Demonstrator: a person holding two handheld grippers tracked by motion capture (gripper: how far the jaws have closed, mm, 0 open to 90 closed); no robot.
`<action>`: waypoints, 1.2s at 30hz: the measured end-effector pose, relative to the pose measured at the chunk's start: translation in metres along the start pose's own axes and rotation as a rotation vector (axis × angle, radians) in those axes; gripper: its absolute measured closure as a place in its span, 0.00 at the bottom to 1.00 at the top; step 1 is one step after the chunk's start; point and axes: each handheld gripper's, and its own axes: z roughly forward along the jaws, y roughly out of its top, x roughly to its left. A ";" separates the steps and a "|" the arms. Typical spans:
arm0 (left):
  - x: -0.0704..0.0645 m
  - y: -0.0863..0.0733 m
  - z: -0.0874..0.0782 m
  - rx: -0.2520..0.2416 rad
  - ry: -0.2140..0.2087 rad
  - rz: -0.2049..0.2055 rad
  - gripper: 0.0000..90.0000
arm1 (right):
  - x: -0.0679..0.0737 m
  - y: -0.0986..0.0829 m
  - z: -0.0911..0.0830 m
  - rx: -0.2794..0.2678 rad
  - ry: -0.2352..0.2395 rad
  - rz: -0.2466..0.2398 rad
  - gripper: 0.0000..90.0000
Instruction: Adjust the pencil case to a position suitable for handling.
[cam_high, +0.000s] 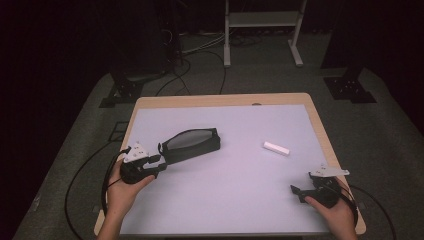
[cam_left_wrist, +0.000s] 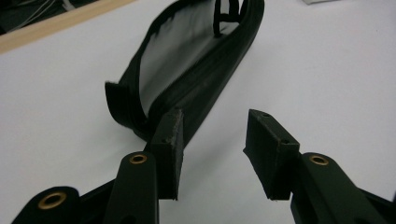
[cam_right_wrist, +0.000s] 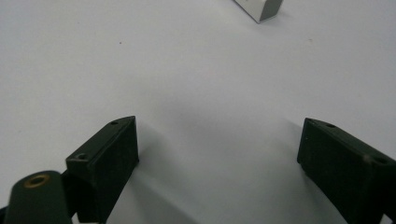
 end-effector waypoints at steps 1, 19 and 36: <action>0.001 0.002 0.000 -0.003 -0.001 0.001 0.64 | 0.000 0.000 0.000 0.000 0.000 0.000 0.13; 0.015 0.034 0.009 -0.034 -0.014 0.022 0.68 | 0.000 0.000 0.000 0.001 0.000 -0.001 0.13; 0.028 0.057 0.031 -0.047 -0.031 0.048 0.66 | 0.000 0.000 0.000 0.000 0.000 0.000 0.13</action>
